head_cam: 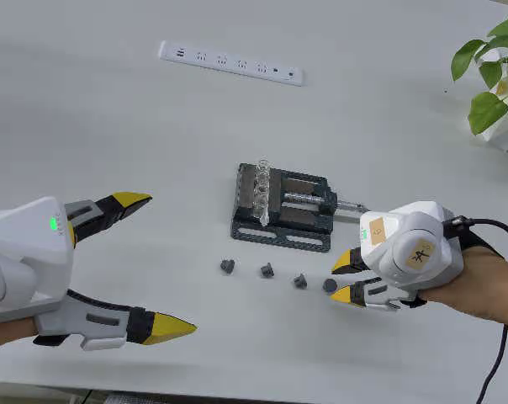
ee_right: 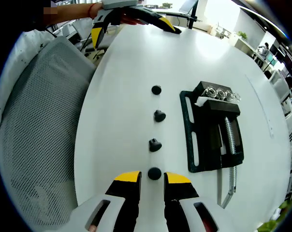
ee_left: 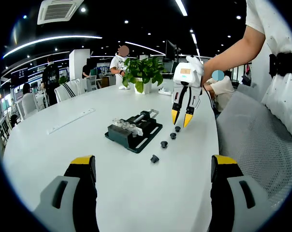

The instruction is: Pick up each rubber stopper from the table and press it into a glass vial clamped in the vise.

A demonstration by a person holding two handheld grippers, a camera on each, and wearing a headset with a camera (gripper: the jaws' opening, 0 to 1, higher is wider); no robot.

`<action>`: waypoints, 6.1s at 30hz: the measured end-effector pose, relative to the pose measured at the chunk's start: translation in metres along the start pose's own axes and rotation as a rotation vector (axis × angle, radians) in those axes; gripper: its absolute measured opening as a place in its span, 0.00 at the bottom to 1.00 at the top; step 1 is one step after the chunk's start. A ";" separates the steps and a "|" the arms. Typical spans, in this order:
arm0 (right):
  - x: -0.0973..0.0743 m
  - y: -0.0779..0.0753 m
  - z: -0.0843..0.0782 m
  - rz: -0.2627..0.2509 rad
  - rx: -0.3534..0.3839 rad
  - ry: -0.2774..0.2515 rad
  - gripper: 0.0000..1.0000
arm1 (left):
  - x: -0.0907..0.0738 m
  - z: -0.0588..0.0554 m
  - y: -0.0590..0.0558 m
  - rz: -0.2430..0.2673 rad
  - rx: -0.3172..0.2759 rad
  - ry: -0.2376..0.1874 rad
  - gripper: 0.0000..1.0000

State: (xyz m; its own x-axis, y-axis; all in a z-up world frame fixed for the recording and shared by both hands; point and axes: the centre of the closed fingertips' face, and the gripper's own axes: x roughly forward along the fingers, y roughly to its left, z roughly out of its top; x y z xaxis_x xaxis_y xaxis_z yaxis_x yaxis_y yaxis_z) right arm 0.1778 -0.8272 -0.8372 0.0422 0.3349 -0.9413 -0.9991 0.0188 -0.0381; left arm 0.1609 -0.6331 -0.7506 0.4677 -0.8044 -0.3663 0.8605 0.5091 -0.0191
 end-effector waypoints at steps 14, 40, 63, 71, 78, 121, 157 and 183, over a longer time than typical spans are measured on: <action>0.004 -0.001 0.000 0.018 -0.041 0.039 0.12 | 0.001 0.001 0.003 0.004 -0.019 -0.015 0.99; 0.005 -0.004 -0.003 0.030 -0.056 0.053 0.08 | 0.002 0.000 0.006 0.002 -0.026 -0.015 0.96; -0.010 -0.005 0.011 0.034 -0.046 0.033 0.07 | 0.002 -0.002 0.007 -0.003 -0.027 -0.022 0.97; -0.025 -0.017 0.029 0.019 -0.037 -0.006 0.07 | 0.001 -0.002 0.009 -0.003 -0.021 -0.024 0.98; -0.040 -0.036 0.052 -0.002 -0.041 -0.041 0.06 | 0.002 -0.003 0.009 -0.005 -0.021 -0.024 0.97; -0.029 -0.148 0.128 -0.036 -0.115 -0.064 0.06 | 0.009 0.000 0.016 0.008 -0.045 -0.055 0.97; -0.009 -0.159 0.129 0.001 -0.141 -0.012 0.06 | 0.012 -0.001 0.024 0.014 -0.065 -0.074 0.96; -0.005 -0.161 0.124 0.022 -0.193 0.056 0.06 | 0.012 -0.002 0.027 0.016 -0.071 -0.079 0.96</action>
State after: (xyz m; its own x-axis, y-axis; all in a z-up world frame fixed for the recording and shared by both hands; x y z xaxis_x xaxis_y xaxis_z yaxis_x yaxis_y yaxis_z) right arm 0.3392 -0.7152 -0.7845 0.0255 0.2803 -0.9596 -0.9824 -0.1705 -0.0759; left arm 0.1891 -0.6289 -0.7572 0.4978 -0.8164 -0.2927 0.8377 0.5400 -0.0813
